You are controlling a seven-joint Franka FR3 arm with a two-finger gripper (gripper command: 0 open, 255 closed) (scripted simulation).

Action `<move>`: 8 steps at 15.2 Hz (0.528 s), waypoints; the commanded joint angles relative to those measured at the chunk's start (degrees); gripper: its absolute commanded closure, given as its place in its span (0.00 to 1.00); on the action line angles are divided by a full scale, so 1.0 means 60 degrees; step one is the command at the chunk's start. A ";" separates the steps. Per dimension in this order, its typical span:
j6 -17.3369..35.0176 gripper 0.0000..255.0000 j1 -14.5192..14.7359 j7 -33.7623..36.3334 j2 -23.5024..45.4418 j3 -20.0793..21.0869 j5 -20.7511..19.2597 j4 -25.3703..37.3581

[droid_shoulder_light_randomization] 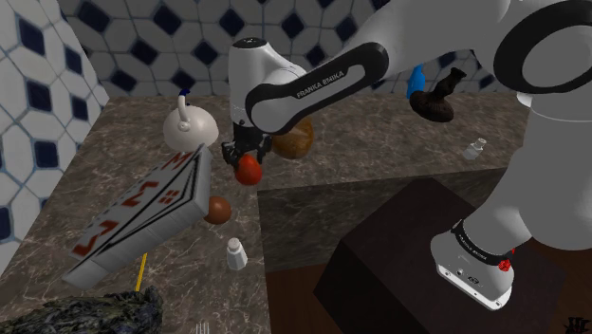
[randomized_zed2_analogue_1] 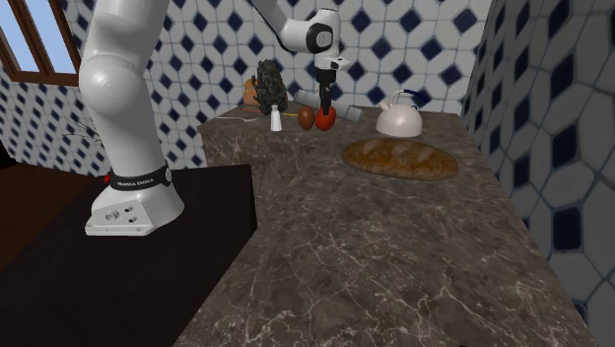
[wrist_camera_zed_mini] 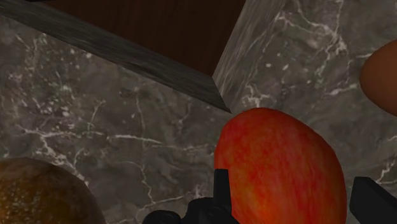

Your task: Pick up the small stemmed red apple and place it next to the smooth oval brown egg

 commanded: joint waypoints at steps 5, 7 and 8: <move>0.0606 1.00 0.0027 0.0009 0.0445 -0.0044 -0.0064 -0.0158; 0.0606 1.00 0.0027 0.0009 0.0444 -0.0044 -0.0064 -0.0159; 0.0606 1.00 0.0027 0.0009 0.0444 -0.0044 -0.0064 -0.0158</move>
